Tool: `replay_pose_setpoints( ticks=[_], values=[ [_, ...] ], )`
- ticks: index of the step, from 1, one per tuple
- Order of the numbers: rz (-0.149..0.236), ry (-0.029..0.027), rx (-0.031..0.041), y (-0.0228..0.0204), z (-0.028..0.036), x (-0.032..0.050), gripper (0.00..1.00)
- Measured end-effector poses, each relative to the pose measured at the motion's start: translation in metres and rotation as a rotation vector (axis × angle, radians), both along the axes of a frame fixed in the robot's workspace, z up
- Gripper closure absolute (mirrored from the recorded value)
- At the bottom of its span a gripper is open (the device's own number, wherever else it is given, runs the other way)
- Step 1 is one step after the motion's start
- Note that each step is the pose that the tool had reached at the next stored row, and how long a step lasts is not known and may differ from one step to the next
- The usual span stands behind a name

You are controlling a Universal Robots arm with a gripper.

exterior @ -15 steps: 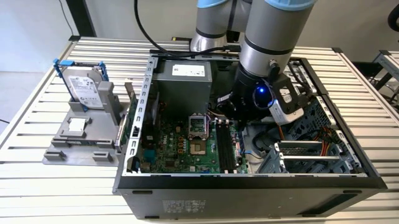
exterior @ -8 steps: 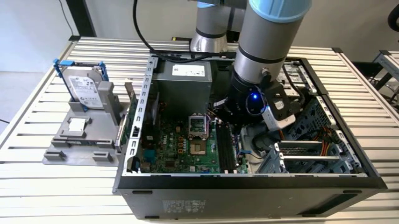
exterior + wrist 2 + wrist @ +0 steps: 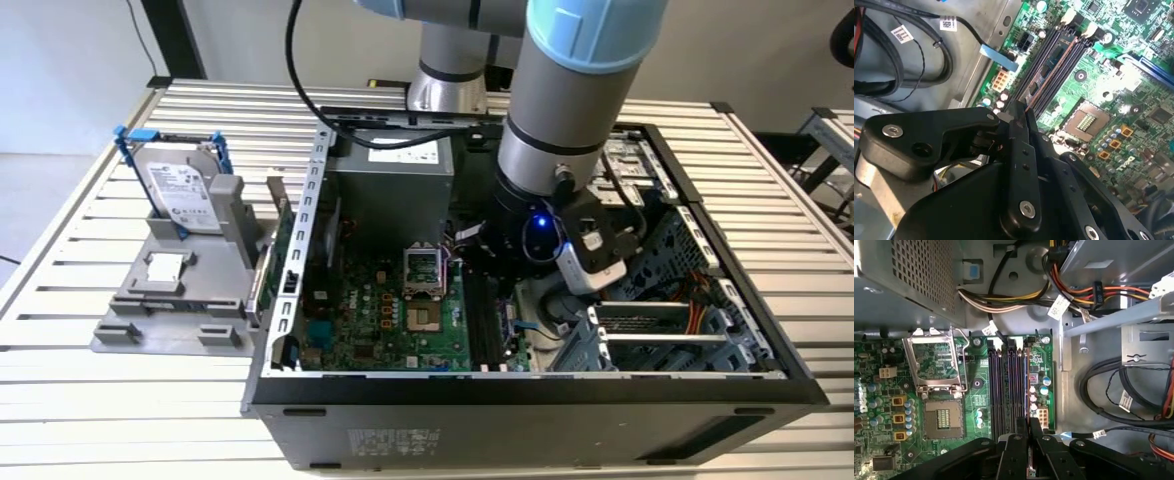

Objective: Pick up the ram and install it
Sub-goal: 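Insert the ram into the slot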

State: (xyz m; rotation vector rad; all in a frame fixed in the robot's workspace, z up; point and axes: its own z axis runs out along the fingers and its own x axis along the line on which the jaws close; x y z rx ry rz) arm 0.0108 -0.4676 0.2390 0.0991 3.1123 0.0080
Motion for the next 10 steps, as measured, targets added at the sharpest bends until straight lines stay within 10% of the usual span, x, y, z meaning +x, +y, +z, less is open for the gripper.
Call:
replay_pose_setpoints(
  ticks=[10],
  values=[
    [-0.006,-0.0007,0.0001,-0.0034,-0.0070,-0.0018,1.00]
  ],
)
